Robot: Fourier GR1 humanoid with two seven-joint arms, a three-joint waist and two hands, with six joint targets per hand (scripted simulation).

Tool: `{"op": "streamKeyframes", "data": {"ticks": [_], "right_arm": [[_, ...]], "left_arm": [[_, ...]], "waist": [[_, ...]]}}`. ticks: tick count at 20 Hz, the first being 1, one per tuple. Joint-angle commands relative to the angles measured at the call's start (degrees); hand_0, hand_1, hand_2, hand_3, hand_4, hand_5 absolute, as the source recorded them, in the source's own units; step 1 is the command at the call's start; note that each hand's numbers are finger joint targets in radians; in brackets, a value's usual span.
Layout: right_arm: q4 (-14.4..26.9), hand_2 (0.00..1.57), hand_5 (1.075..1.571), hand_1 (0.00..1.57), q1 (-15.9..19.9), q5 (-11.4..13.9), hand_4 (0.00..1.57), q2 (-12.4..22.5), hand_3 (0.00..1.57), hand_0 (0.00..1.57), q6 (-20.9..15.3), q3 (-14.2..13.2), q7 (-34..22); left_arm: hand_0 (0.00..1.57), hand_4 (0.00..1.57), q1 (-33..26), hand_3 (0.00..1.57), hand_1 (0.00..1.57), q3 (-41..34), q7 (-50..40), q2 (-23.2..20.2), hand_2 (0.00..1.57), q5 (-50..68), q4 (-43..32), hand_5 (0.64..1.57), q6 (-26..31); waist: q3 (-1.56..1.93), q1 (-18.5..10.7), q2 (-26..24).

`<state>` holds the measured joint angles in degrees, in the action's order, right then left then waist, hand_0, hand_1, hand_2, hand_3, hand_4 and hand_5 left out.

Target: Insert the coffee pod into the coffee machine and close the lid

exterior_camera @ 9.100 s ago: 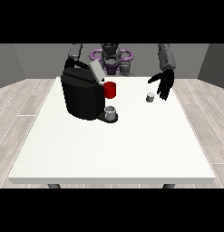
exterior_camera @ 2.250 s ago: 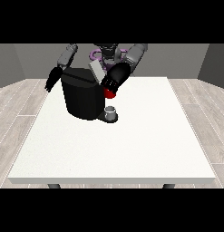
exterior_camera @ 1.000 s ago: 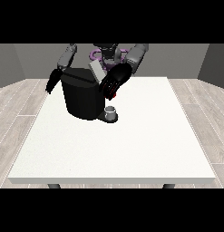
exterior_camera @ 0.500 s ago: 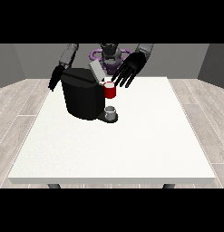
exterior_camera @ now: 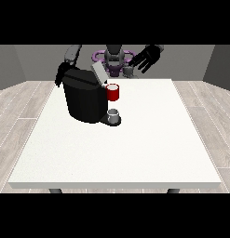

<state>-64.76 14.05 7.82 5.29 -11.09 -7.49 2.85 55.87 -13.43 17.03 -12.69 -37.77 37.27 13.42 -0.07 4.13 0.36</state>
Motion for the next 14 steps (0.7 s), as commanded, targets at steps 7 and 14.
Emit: {"op": "streamKeyframes", "data": {"ticks": [7,14], "right_arm": [[-3.25,0.0,1.571,0.0,-5.96,-2.19,0.0,0.31,0.0,0.0,3.05,0.05,-0.02],[-10.61,0.0,1.571,0.0,-1.29,-2.8,0.06,-0.48,0.0,0.0,8.02,5.07,-5.22]], "left_arm": [[0.0,0.42,-20.11,0.0,0.0,-8.62,4.26,10.47,0.0,13.57,-1.5,1.571,3.61],[0.0,0.42,-25.77,0.0,0.0,-9.41,1.65,9.2,0.0,15.53,-0.28,1.571,4.81]], "waist": [[0.05,-8.82,-16.16],[0.05,-9.62,-18.87]]}}
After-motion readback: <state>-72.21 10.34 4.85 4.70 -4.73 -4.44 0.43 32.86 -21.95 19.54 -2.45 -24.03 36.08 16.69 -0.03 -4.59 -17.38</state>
